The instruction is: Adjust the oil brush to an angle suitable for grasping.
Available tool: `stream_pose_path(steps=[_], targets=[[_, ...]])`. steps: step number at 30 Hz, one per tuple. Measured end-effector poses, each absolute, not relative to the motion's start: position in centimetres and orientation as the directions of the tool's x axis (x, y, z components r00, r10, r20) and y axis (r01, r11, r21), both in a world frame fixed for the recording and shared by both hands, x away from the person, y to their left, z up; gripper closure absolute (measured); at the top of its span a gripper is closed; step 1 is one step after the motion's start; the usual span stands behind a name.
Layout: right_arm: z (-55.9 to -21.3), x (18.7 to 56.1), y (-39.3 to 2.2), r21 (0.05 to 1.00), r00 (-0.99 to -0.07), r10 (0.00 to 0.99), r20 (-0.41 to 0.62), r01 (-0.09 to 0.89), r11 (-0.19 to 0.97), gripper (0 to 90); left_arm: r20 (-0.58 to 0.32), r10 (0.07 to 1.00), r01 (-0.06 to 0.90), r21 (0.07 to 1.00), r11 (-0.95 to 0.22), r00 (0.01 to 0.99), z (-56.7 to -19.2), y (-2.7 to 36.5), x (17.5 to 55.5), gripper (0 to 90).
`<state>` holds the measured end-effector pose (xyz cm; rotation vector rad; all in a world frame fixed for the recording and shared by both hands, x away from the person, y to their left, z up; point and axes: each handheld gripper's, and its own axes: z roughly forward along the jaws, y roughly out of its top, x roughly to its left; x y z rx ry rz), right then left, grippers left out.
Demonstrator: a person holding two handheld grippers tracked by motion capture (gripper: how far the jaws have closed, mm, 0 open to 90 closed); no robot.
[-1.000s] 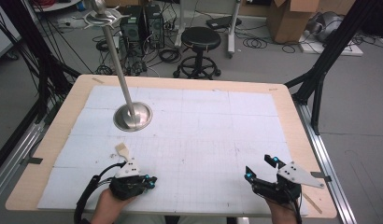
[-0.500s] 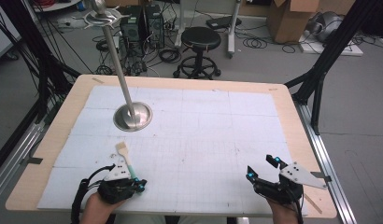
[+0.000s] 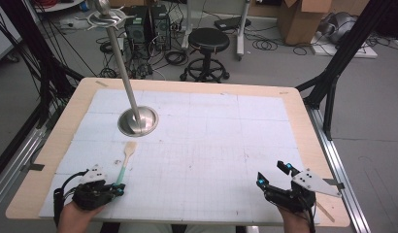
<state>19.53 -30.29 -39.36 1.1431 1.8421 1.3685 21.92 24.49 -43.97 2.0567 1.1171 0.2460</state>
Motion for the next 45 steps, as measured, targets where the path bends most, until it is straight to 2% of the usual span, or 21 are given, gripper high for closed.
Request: stream_pose_path(steps=[9, 17, 20, 26, 30, 33, 36, 41, 45], targets=[[-39.4, 19.5, -30.6, 0.950, -0.462, 0.884, 0.070, 0.301, 0.082, 20.1, -0.205, 0.845, 0.684, 0.691, -0.233, 0.494, -43.9, 28.0, 22.8, 89.6], [-39.5, 19.5, -30.7, 0.950, -0.457, 0.886, 0.081, 0.305, 0.070, 20.1, -0.153, 0.914, 0.697, 0.697, -0.169, 0.375, -43.9, 31.2, 24.6, 89.6], [-39.5, 19.5, -30.7, 0.950, -0.457, 0.886, 0.079, 0.304, 0.072, 20.1, -0.111, 0.933, 0.694, 0.699, -0.171, 0.341, -43.7, 31.6, 25.4, 89.5], [-39.5, 19.6, -30.6, 0.950, -0.460, 0.884, 0.078, 0.304, 0.075, 20.1, -0.102, 0.953, 0.702, 0.699, -0.136, 0.286, -43.7, 32.1, 27.4, 89.5], [-39.5, 19.6, -30.7, 0.949, -0.461, 0.884, 0.078, 0.305, 0.075, 20.1, -0.134, 0.965, 0.701, 0.711, -0.064, 0.225, -43.6, 32.4, 28.1, 89.5], [-39.5, 19.7, -30.6, 0.950, -0.463, 0.883, 0.079, 0.304, 0.075, 20.1, -0.176, 0.954, 0.651, 0.758, -0.027, 0.244, -43.1, 32.1, 28.3, 89.5], [-39.5, 19.7, -30.5, 0.948, -0.466, 0.881, 0.079, 0.308, 0.078, 20.1, -0.172, 0.946, 0.627, 0.778, -0.041, 0.276, -42.5, 31.1, 29.1, 89.5], [-39.5, 19.8, -30.4, 0.949, -0.470, 0.879, 0.078, 0.306, 0.080, 20.1, -0.162, 0.949, 0.638, 0.769, -0.051, 0.271, -42.8, 28.7, 31.8, 89.6], [-39.5, 19.8, -30.5, 0.948, -0.472, 0.878, 0.079, 0.309, 0.081, 20.2, -0.178, 0.947, 0.670, 0.740, -0.050, 0.267, -43.9, 27.7, 32.6, 89.5]])
